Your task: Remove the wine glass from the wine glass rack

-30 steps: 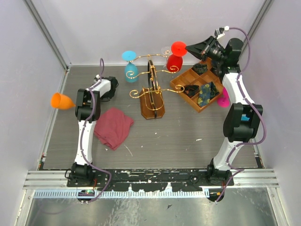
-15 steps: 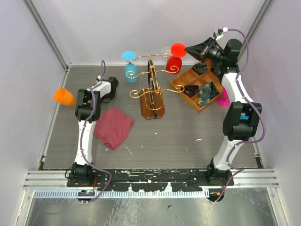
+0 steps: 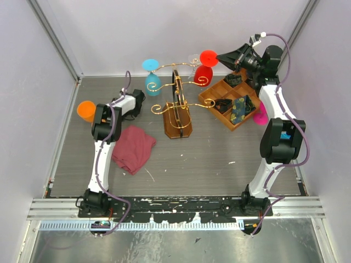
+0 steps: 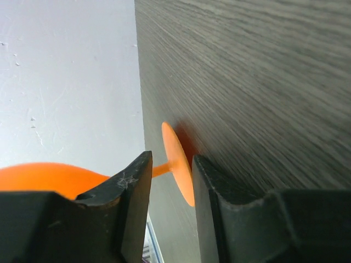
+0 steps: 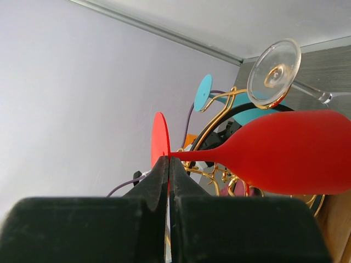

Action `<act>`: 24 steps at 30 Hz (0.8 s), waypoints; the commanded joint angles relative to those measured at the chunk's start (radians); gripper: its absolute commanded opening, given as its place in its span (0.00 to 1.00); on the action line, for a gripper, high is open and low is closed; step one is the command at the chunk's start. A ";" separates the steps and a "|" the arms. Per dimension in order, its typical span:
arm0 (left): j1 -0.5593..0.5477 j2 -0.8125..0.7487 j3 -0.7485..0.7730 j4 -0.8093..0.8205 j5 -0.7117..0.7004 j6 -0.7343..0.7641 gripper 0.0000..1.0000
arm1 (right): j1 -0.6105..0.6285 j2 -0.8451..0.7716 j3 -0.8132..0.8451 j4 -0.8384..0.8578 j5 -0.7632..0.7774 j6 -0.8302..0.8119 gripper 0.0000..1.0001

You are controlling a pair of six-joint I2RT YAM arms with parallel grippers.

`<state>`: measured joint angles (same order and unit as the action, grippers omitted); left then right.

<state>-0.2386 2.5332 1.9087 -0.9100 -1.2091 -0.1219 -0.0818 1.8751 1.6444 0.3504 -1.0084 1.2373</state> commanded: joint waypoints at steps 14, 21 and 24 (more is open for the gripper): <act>-0.044 -0.059 -0.066 0.057 0.126 -0.023 0.91 | -0.005 -0.059 0.111 -0.141 0.027 -0.178 0.01; -0.074 -0.080 -0.074 0.054 0.175 -0.021 1.00 | -0.052 -0.077 0.103 -0.228 0.079 -0.258 0.01; -0.087 -0.091 -0.083 0.054 0.201 -0.020 0.98 | -0.069 -0.097 0.097 -0.301 0.108 -0.316 0.01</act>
<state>-0.3031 2.4462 1.8645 -0.9089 -1.1923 -0.0971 -0.1219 1.8732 1.7176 0.1104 -0.9504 1.0130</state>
